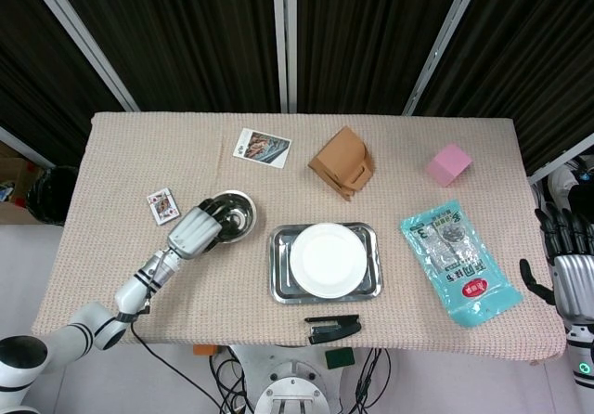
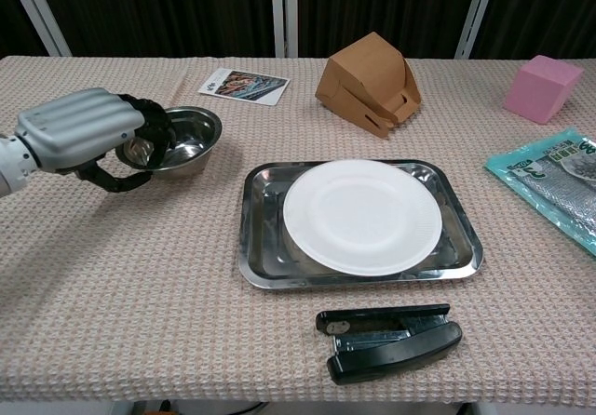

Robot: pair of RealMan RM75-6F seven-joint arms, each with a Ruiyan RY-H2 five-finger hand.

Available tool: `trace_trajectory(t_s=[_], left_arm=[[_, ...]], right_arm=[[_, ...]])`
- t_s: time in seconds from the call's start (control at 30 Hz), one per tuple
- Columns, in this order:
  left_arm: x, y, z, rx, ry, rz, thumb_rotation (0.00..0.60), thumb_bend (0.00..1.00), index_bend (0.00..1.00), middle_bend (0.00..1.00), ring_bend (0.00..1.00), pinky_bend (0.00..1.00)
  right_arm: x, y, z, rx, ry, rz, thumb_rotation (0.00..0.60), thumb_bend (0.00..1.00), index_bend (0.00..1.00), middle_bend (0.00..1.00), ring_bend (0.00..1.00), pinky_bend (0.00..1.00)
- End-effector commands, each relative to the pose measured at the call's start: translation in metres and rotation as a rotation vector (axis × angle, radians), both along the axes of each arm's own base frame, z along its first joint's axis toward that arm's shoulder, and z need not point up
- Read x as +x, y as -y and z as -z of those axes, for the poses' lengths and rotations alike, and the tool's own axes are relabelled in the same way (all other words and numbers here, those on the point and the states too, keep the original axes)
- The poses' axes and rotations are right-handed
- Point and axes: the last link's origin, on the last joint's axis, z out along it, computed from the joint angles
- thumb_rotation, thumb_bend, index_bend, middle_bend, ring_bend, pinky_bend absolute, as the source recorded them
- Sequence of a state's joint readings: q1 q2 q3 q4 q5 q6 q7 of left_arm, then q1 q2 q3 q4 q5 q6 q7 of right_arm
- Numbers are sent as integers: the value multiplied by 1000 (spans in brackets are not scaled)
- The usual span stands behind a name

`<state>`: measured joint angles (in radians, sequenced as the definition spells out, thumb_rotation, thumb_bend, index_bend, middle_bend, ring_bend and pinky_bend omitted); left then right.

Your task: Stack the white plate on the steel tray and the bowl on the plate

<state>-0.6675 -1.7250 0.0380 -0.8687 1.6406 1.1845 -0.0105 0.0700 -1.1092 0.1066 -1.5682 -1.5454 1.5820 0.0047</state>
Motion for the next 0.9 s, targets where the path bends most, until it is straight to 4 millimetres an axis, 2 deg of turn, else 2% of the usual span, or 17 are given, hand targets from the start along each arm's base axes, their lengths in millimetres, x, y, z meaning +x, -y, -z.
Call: trace_trajectory(t_s=[0.03, 0.23, 0.5, 0.77, 0.9], left_arm=[[2, 1, -3, 10, 7, 15, 600, 417, 667, 339, 197, 281], [13, 2, -10, 27, 30, 59, 600, 424, 690, 350, 207, 281], [55, 4, -13, 13, 66, 188, 600, 428, 696, 361, 212, 281], [111, 13, 16, -64, 57, 291, 600, 429, 699, 364, 212, 281], [129, 22, 30, -85, 34, 344, 600, 429, 703, 364, 212, 281]], right_arm=[[0, 0, 0, 1, 0, -1, 600, 390, 0, 0, 0, 0], [1, 1, 2, 4, 2, -5, 600, 390, 0, 0, 0, 0], [0, 0, 2, 3, 4, -4, 600, 390, 0, 0, 0, 0], [-1, 2, 3, 2, 2, 1, 600, 390, 0, 0, 0, 0], [0, 3, 3, -3, -4, -2, 600, 391, 0, 0, 0, 0]])
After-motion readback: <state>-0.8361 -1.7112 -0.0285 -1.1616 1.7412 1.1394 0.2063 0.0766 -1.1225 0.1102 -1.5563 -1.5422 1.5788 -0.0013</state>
